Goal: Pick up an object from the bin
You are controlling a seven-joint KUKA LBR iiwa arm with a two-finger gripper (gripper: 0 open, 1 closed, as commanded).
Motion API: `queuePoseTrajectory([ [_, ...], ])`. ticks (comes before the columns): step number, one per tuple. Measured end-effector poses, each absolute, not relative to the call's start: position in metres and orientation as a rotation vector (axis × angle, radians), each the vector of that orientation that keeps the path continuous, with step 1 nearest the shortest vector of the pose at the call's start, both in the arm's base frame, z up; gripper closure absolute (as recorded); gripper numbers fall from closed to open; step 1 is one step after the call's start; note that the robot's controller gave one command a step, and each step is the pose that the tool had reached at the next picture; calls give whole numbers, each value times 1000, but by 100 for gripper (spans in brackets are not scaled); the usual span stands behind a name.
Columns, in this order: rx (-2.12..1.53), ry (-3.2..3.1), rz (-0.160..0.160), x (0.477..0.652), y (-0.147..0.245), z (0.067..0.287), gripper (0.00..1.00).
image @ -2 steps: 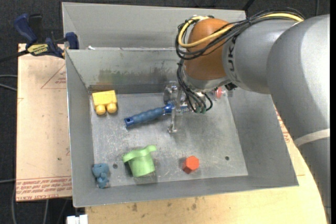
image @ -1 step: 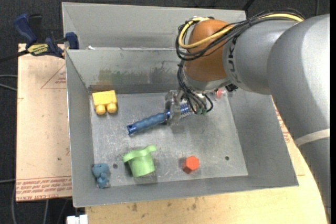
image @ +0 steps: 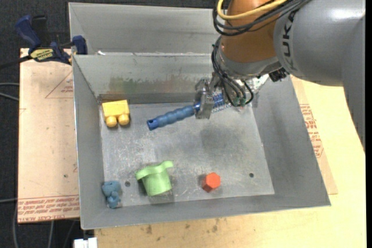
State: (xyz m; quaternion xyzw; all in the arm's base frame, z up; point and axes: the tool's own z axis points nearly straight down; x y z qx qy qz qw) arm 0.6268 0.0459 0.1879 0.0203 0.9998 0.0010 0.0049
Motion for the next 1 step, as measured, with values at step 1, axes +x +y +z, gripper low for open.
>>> queuePoseTrajectory([
  [1, -95, 3128, 0, 624, 46, 387, 100],
])
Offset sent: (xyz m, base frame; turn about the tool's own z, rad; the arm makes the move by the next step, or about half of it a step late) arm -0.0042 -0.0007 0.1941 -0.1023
